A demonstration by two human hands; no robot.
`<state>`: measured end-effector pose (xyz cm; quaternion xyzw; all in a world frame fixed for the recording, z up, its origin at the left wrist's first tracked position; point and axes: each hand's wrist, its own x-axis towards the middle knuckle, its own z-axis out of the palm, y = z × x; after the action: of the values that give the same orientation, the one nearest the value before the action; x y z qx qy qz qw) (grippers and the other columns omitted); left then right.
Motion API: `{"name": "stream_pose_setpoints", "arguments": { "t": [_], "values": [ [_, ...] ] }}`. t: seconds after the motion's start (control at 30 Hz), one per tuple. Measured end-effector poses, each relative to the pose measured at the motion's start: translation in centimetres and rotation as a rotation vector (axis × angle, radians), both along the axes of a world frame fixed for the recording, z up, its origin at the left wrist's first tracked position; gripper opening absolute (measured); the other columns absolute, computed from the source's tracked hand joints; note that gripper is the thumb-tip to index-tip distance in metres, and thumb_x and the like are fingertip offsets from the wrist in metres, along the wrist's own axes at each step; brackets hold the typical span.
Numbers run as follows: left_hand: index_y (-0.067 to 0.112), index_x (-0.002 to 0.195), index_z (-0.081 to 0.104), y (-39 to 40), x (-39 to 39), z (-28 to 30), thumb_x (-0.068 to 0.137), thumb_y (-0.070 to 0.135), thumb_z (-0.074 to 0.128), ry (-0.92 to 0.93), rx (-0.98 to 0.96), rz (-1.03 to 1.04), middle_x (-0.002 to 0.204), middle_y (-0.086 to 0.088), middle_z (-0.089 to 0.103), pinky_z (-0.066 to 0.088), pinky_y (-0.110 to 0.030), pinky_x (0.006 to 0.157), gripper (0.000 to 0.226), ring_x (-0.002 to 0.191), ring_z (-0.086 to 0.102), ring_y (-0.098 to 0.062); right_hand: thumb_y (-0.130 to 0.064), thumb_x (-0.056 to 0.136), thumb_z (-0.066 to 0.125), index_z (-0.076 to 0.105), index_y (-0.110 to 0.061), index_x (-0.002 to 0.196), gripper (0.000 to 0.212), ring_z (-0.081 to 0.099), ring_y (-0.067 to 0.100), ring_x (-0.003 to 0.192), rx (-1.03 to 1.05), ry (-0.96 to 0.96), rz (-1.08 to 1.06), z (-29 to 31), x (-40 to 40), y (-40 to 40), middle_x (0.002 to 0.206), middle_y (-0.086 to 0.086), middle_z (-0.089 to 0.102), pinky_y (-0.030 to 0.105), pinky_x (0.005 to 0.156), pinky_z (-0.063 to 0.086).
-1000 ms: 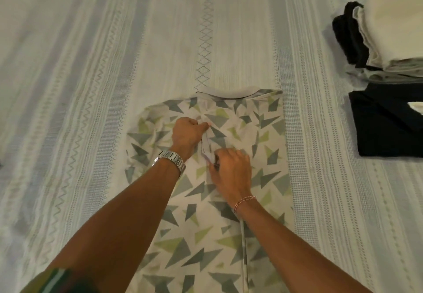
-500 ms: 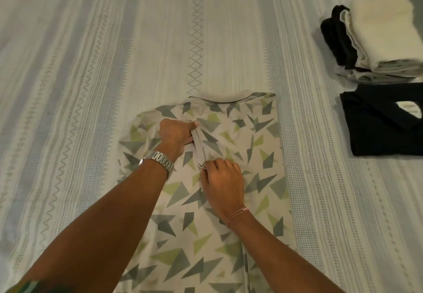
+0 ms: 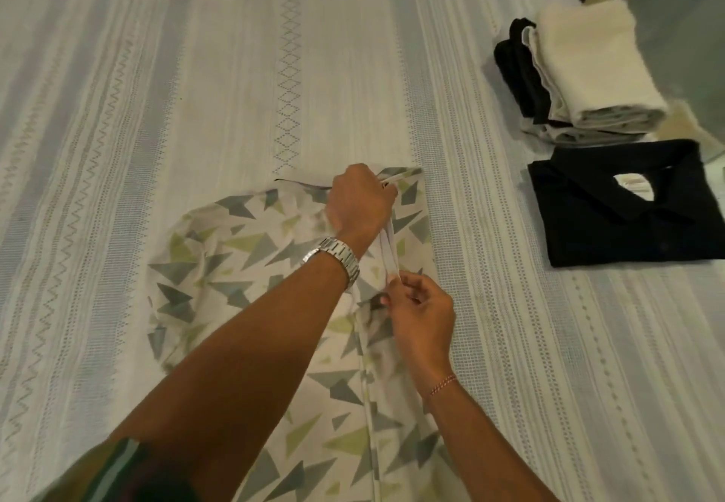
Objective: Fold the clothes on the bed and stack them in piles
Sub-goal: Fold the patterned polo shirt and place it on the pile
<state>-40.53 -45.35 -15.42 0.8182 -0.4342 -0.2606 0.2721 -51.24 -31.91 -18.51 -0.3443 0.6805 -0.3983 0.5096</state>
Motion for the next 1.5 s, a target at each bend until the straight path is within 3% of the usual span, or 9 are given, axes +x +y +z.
{"name": "stream_pose_setpoints", "arguments": {
  "t": [0.4, 0.53, 0.77, 0.9, 1.0, 1.13, 1.23, 1.33, 1.5],
  "values": [
    [0.02, 0.067, 0.065, -1.7, -4.2, -4.4, 0.085, 0.039, 0.077, -0.099, -0.01, -0.186, 0.069, 0.006, 0.066, 0.049, -0.029, 0.06, 0.029, 0.065, 0.061, -0.012, -0.02, 0.09, 0.074, 0.076, -0.019, 0.088, 0.003, 0.071, 0.002, 0.068, 0.026, 0.184, 0.05, -2.4, -5.7, -1.8, 0.071, -0.007, 0.075, 0.008, 0.066, 0.051],
    [0.014, 0.096, 0.076, -0.3, -3.1, -5.0, 0.094, 0.019, 0.069, 0.004, -0.2, -0.357, 0.087, 0.005, 0.073, 0.057, -0.034, 0.076, 0.009, 0.078, 0.065, -0.01, -0.019, 0.088, 0.073, 0.075, -0.018, 0.086, 0.003, 0.07, 0.0, 0.064, 0.054, 0.218, 0.075, -2.6, -5.9, -1.9, 0.07, -0.007, 0.074, 0.005, 0.061, 0.047],
    [-0.001, 0.123, 0.064, 4.5, -0.7, -8.4, 0.099, 0.011, 0.057, -0.437, -0.344, -0.543, 0.124, -0.018, 0.064, 0.049, -0.047, 0.101, 0.028, 0.115, 0.058, -0.034, -0.054, 0.085, 0.074, 0.064, -0.026, 0.078, 0.03, 0.065, 0.006, 0.057, 0.092, 0.413, 0.158, -2.4, -5.4, -2.1, 0.06, -0.007, 0.067, 0.027, 0.06, 0.053],
    [0.01, 0.157, 0.031, 5.3, -0.6, -9.2, 0.107, 0.042, 0.03, -0.522, -0.129, -0.749, 0.164, -0.012, 0.027, 0.02, -0.05, 0.124, 0.06, 0.153, 0.02, -0.029, -0.04, 0.091, 0.071, 0.066, -0.02, 0.068, 0.031, 0.068, 0.015, 0.056, 0.105, 0.375, 0.15, -3.2, -5.8, -2.3, 0.058, -0.002, 0.069, 0.039, 0.064, 0.058],
    [0.021, 0.163, 0.009, 5.3, -0.9, -9.3, 0.103, 0.06, 0.015, -0.572, -0.02, -0.767, 0.171, -0.005, 0.0, 0.001, -0.052, 0.126, 0.072, 0.156, -0.008, -0.027, -0.039, 0.093, 0.067, 0.067, -0.025, 0.071, 0.026, 0.068, 0.013, 0.061, 0.1, 0.457, 0.164, -2.9, -6.2, -1.8, 0.059, -0.007, 0.068, 0.034, 0.06, 0.055],
    [0.034, 0.162, 0.005, 5.3, -1.3, -9.4, 0.096, 0.074, 0.014, -0.634, 0.0, -0.745, 0.171, -0.007, -0.002, 0.001, -0.066, 0.12, 0.078, 0.154, -0.011, -0.039, -0.032, 0.092, 0.07, 0.059, -0.022, 0.115, 0.027, 0.058, 0.015, 0.092, -0.171, 0.77, 0.191, -2.5, -5.5, -0.9, 0.097, -0.005, 0.065, 0.032, 0.067, 0.047],
    [0.042, 0.16, -0.002, 5.2, -1.2, -9.6, 0.097, 0.072, 0.007, -0.697, 0.024, -0.747, 0.17, -0.006, -0.005, -0.002, -0.077, 0.113, 0.07, 0.154, -0.01, -0.043, -0.023, 0.097, 0.065, 0.057, -0.009, 0.128, 0.035, 0.052, 0.023, 0.118, -0.468, 0.926, 0.394, -3.7, -4.5, 0.1, 0.129, 0.01, 0.06, 0.039, 0.095, 0.048],
    [0.039, 0.161, -0.002, 5.2, -1.2, -9.8, 0.103, 0.056, 0.003, -0.7, 0.017, -0.753, 0.171, -0.007, -0.001, 0.004, -0.077, 0.112, 0.06, 0.154, -0.006, -0.041, -0.031, 0.104, 0.049, 0.042, -0.005, 0.151, 0.054, 0.031, 0.026, 0.15, -0.411, 0.975, 0.607, -5.9, -4.5, 1.4, 0.16, 0.013, 0.037, 0.047, 0.12, 0.031],
    [0.027, 0.163, 0.002, 5.4, -0.7, -10.4, 0.106, 0.049, 0.008, -0.692, -0.029, -0.73, 0.171, -0.007, -0.001, 0.003, -0.069, 0.118, 0.061, 0.156, -0.005, -0.033, -0.041, 0.105, 0.035, 0.024, -0.008, 0.16, 0.065, 0.009, 0.027, 0.157, -0.34, 1.085, 0.675, -6.3, -4.3, 1.5, 0.169, 0.014, 0.013, 0.05, 0.125, 0.019]
  ]
}}
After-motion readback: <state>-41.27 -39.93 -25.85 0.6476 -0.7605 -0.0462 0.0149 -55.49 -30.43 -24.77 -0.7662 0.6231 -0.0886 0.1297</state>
